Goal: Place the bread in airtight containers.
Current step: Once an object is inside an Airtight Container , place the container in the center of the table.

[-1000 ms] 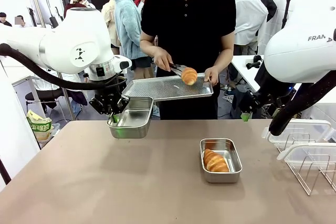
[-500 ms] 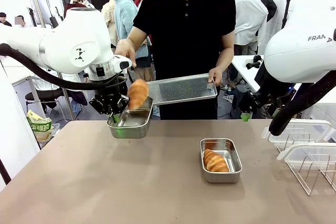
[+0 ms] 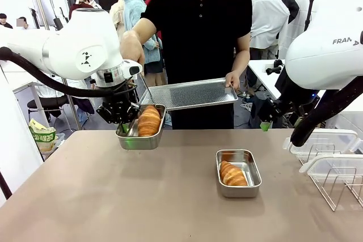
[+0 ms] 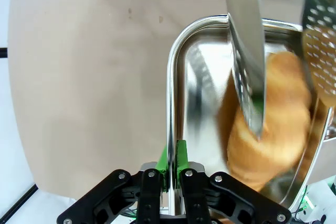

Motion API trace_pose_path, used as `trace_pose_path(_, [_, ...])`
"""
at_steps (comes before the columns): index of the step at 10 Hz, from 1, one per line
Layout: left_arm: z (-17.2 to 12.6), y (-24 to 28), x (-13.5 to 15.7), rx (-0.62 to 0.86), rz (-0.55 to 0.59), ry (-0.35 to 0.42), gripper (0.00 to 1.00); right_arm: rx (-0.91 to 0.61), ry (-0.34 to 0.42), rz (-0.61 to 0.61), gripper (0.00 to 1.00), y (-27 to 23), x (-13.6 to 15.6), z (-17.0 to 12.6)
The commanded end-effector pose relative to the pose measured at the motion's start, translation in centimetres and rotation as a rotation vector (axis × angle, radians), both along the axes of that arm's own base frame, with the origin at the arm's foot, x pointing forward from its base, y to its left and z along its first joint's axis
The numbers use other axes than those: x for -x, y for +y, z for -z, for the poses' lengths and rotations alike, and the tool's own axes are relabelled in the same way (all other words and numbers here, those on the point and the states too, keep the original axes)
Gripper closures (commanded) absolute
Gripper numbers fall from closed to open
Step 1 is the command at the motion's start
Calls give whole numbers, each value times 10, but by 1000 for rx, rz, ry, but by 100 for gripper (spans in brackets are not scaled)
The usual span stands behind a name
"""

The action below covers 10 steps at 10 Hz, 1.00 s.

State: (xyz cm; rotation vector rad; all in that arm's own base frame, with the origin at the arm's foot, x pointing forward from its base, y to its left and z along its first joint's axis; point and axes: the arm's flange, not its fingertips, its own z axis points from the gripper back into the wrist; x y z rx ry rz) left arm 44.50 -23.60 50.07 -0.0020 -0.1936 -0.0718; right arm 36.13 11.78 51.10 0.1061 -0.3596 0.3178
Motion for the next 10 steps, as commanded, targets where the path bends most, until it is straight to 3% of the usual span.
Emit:
trace_pose_path(1, [-5,1,-1,5,-2,-4,100,6,2,6,0,0,1,1])
trace_pose_path(10, [-5,1,-1,5,-2,-4,100,6,2,6,0,0,1,1])
